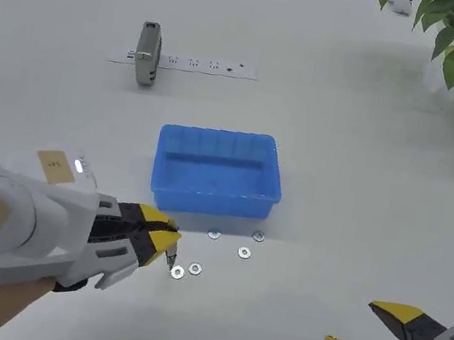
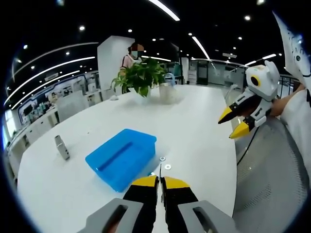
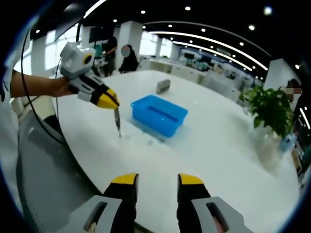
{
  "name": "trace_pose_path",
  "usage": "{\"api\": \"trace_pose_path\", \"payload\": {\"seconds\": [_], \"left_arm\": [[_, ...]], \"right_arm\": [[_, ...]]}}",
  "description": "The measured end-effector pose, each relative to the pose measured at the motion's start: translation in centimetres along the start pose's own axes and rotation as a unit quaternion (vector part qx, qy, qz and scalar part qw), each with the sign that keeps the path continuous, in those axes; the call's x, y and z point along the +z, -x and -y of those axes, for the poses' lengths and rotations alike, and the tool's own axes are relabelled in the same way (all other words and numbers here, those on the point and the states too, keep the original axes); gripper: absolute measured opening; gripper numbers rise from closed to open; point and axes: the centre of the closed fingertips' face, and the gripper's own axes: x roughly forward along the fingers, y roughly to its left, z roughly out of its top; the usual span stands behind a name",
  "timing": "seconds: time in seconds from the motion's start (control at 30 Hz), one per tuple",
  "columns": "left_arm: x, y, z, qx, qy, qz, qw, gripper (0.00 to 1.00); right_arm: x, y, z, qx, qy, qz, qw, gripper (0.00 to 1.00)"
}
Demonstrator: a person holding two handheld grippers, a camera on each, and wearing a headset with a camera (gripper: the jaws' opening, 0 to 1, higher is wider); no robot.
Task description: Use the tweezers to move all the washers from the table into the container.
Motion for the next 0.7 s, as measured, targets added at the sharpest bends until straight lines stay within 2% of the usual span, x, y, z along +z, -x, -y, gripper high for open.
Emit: {"api": "trace_pose_path", "payload": {"seconds": [0.7], "left_arm": [[-0.10, -0.37, -0.24, -0.004, 0.007, 0.004, 1.0000, 0.00]], "right_arm": [[-0.03, -0.16, 0.00, -0.001, -0.001, -0.003, 1.0000, 0.28]]}}
